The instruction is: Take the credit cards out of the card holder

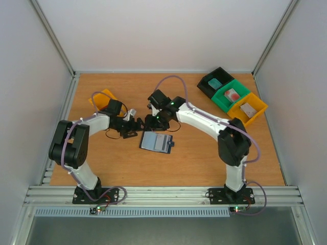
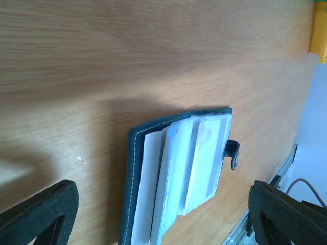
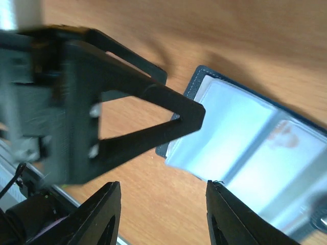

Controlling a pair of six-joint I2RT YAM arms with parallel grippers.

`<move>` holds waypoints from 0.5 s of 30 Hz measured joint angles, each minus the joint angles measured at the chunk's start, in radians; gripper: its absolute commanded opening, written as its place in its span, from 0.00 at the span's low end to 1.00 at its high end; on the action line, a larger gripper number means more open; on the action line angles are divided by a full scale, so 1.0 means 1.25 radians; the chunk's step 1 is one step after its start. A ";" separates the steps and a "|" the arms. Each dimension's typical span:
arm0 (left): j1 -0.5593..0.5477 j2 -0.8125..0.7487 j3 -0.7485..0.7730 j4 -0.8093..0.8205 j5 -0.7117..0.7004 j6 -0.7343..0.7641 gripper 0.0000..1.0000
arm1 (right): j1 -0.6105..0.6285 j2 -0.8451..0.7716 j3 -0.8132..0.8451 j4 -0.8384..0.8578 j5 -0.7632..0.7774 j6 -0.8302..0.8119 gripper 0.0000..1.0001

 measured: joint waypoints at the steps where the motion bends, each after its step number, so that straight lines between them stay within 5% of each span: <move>1: -0.001 0.000 0.000 -0.003 0.002 0.003 0.93 | 0.000 -0.021 -0.001 -0.008 0.014 -0.005 0.48; 7: -0.005 0.003 0.000 -0.008 0.019 0.021 0.99 | -0.001 -0.139 -0.051 -0.078 0.129 -0.031 0.48; 15: -0.041 0.013 -0.001 -0.013 0.021 0.046 0.99 | -0.005 -0.119 -0.146 -0.138 0.213 -0.032 0.48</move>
